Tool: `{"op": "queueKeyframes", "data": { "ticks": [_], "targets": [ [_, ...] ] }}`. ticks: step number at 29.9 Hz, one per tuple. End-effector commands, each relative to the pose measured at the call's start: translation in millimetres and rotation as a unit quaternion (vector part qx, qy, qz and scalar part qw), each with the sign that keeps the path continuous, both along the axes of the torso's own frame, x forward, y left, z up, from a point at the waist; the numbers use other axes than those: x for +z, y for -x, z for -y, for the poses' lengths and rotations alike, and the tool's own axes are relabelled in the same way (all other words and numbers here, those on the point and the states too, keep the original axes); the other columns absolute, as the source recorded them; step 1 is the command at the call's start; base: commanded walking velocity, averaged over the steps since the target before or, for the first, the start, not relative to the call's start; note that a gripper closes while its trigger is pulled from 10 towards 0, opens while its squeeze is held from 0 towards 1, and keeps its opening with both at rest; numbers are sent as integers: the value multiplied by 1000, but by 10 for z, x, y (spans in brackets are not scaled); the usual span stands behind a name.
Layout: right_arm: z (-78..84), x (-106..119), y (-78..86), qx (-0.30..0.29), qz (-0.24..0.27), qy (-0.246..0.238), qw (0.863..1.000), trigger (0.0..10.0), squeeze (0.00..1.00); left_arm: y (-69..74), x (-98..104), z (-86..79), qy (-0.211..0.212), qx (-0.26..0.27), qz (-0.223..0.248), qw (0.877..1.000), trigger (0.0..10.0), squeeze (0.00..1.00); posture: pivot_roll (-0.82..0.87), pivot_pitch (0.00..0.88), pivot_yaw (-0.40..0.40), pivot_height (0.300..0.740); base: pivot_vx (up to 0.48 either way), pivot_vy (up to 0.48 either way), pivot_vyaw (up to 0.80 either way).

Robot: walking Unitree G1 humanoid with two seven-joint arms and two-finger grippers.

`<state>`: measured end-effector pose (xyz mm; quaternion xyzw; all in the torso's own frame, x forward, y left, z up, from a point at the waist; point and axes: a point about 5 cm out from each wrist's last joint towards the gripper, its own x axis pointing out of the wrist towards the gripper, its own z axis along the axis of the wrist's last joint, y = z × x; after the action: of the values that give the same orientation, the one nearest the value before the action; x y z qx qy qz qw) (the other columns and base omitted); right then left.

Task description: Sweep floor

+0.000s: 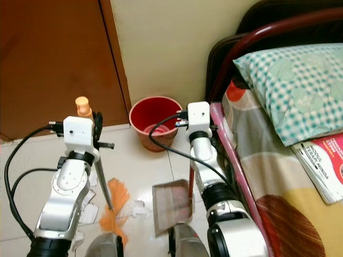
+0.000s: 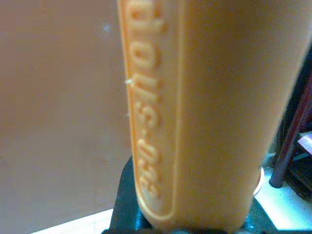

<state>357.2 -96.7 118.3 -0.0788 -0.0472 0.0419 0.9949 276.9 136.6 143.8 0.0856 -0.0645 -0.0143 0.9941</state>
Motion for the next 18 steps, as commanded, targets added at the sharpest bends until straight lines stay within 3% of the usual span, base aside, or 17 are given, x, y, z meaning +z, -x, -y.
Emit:
{"op": "queueKeyframes", "data": {
  "ticks": [1,6,10,13,18],
  "targets": [
    [-69,99,-32,6,28,13,1000,10000,0,40,39,29,2,-10,5,1000,10000,0,139,232,-46,740,0,0,0],
    [-148,111,-24,14,40,12,999,10000,0,113,40,33,6,-11,4,1000,10000,0,145,248,-46,740,0,0,0],
    [-198,-70,35,21,-2,-15,1000,10000,0,149,-3,64,18,-22,-6,1000,10000,0,137,250,-47,740,0,0,0],
    [-184,-260,93,13,-54,-62,997,10000,0,124,-8,121,47,-26,-12,998,10000,0,134,252,-47,740,0,0,0],
    [-160,-354,136,15,-67,-64,996,10000,0,42,74,207,56,-38,-1,998,10000,0,131,253,-42,740,0,0,0]
  ]
}}
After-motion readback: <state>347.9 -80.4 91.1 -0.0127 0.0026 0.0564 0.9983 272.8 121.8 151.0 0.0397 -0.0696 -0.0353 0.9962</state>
